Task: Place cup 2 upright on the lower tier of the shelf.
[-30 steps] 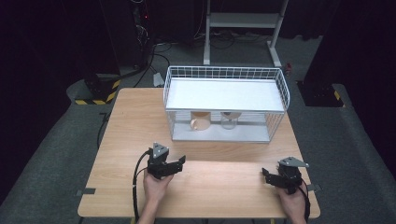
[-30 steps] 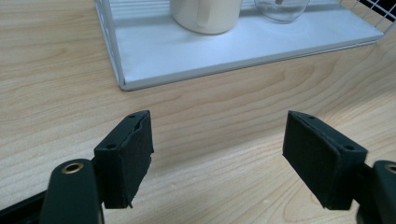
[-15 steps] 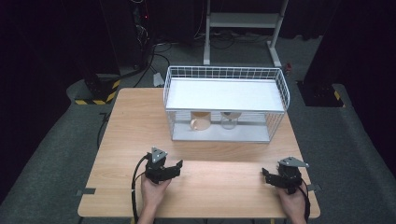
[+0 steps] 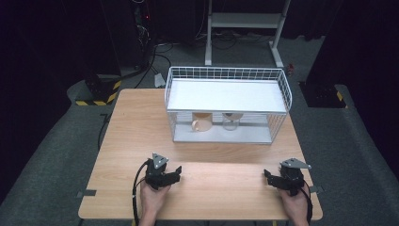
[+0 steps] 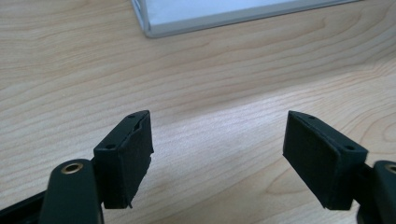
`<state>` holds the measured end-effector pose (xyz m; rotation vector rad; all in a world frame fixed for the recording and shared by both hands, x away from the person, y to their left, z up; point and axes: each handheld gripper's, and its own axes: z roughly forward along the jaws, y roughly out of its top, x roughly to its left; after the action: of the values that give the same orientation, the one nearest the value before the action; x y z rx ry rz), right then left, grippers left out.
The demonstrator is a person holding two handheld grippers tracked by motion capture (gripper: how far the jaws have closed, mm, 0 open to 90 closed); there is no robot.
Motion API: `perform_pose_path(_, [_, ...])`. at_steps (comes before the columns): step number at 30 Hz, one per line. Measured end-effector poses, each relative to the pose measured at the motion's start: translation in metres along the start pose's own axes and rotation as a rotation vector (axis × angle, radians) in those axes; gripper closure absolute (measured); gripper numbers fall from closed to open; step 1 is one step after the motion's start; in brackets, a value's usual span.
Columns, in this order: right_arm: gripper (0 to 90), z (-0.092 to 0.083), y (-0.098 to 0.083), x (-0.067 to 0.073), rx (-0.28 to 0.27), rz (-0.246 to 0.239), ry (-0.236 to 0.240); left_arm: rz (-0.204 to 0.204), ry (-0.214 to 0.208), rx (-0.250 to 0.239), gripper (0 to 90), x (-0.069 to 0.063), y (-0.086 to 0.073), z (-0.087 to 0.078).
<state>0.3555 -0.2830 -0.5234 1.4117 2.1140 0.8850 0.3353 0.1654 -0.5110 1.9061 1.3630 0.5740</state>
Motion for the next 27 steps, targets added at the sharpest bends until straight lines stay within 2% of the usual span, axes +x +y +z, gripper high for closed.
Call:
perform_pose_path(8, [22.9,0.0,0.0,0.0,0.0,0.0,0.0,-0.011,0.013,0.023,24.4,0.002,-0.008,0.002])
perform_pose_path(15, [22.8,0.0,0.0,0.0,0.0,0.0,0.0,0.016,0.075,0.038,23.6,0.001,-0.014,0.007])
perform_pose_path(19, [22.8,0.0,0.0,0.0,0.0,0.0,0.0,0.006,0.076,0.024,22.8,0.002,-0.016,0.008])
perform_pose_path(27, [22.8,0.0,0.0,0.0,-0.001,-0.001,-0.001,0.009,0.078,0.03,20.4,0.002,-0.015,0.008])
